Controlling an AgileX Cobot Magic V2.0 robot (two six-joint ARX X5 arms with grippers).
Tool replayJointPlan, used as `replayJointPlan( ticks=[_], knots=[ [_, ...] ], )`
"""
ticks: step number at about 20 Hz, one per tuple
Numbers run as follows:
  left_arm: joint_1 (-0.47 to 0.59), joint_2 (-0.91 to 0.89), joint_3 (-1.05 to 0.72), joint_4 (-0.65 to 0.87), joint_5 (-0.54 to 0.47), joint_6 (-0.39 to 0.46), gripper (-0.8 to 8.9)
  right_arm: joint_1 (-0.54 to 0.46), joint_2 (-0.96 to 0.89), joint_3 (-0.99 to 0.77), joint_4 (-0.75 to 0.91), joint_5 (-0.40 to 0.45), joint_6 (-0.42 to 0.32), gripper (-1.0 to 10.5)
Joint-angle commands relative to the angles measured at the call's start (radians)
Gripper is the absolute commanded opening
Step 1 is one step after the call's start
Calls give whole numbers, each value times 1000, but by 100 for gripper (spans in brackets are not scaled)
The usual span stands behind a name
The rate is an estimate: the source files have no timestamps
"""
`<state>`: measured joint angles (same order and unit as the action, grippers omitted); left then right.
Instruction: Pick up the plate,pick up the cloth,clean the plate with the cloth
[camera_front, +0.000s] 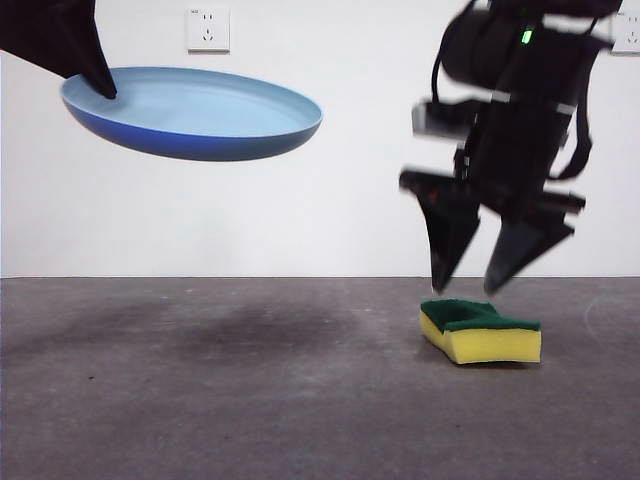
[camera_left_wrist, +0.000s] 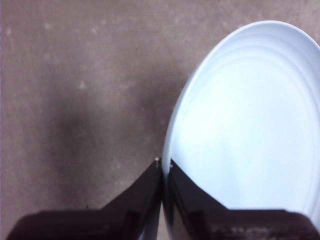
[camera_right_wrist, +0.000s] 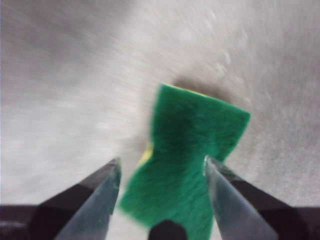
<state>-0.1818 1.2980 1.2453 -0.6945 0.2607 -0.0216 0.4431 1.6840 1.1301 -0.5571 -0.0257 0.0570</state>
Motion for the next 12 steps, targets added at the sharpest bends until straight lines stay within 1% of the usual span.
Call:
replayJointPlan(
  ticks=[1, 4, 5, 6, 7, 8, 10, 12],
  knots=[
    [-3, 1, 1, -10, 2, 19, -8, 0, 63, 0, 3, 4, 14, 279],
    [-3, 1, 1, -10, 3, 19, -8, 0, 132, 0, 4, 8, 14, 272],
    [-3, 1, 1, -10, 2, 19, -8, 0, 149, 0, 3, 8, 14, 205],
    [-3, 1, 1, -10, 2, 19, -8, 0, 160, 0, 4, 8, 14, 94],
    [-3, 2, 1, -10, 2, 19, -8, 0, 163, 0, 4, 8, 14, 20],
    [-3, 2, 1, -10, 1, 21, -8, 0, 163, 0, 6, 10, 14, -17],
    [-3, 7, 1, -9, -23, 23, -8, 3, 155, 1, 8, 9, 14, -16],
    [-10, 24, 1, -9, -77, 24, -8, 4, 123, 1, 4, 8, 14, -16]
  ],
)
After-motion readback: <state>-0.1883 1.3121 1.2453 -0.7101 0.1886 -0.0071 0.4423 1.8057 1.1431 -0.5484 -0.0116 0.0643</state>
